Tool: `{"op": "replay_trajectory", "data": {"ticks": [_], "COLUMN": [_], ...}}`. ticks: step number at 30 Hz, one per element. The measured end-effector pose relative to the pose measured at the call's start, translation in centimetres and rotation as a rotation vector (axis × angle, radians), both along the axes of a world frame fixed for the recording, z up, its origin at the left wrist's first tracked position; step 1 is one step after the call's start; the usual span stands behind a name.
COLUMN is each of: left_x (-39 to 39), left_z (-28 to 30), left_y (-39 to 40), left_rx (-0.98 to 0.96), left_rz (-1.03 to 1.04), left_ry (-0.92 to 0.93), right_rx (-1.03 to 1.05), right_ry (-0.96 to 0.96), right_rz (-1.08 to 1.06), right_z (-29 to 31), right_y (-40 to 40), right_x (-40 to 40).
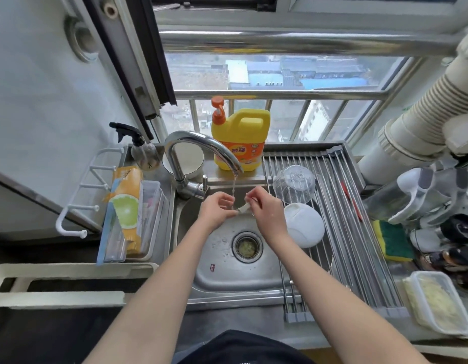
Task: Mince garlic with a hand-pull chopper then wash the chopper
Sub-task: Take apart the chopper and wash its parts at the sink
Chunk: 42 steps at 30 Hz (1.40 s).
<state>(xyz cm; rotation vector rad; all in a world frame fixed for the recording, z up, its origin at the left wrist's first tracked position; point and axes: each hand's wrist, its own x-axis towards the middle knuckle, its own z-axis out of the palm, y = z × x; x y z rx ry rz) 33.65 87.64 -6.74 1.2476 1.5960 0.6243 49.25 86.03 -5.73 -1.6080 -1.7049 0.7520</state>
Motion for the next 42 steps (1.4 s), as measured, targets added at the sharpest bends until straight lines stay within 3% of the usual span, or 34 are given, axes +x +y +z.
{"op": "replay_trajectory", "data": {"ticks": [4, 8, 10, 13, 15, 23, 30, 34, 38, 42], "left_x": [-0.3, -0.2, 0.1, 1.0, 1.7, 5.5, 6.7, 6.2, 4.9, 2.8], "left_z": [-0.3, -0.5, -0.7, -0.8, -0.9, -1.1, -1.3, -0.8, -0.4, -0.1], "left_y": [-0.7, -1.7, -2.1, -2.4, -2.5, -2.8, -3.0, -2.8, -2.3, -1.6], "left_rx": [0.027, 0.006, -0.012, -0.016, -0.026, -0.111, -0.087, -0.048, -0.039, -0.06], "left_rz": [0.02, 0.0, -0.029, -0.069, -0.096, -0.323, -0.395, -0.357, -0.345, -0.325], "left_ry": [0.107, 0.139, 0.153, 0.168, 0.166, 0.159, 0.215, 0.234, 0.237, 0.246], "right_rx": [-0.298, -0.268, -0.306, -0.302, -0.287, -0.411, -0.336, -0.245, -0.453, -0.641], "right_ry": [-0.377, -0.292, -0.07, 0.36, 0.523, 0.08, -0.185, -0.214, -0.329, -0.466], "right_rz": [0.348, 0.253, 0.077, -0.442, -0.701, -0.825, -0.722, -0.502, -0.213, -0.101], "right_z": [-2.5, -3.3, -2.9, -1.8, -1.8, -4.2, -3.5, -1.8, -0.2, -0.3], "right_y": [-2.4, -3.1, -3.4, -4.2, -5.1, -9.1, -8.0, -3.4, 2.5, 6.6], "right_x": [1.2, 1.8, 2.6, 5.4, 8.1, 13.1, 12.8, 12.1, 11.1, 10.1]}}
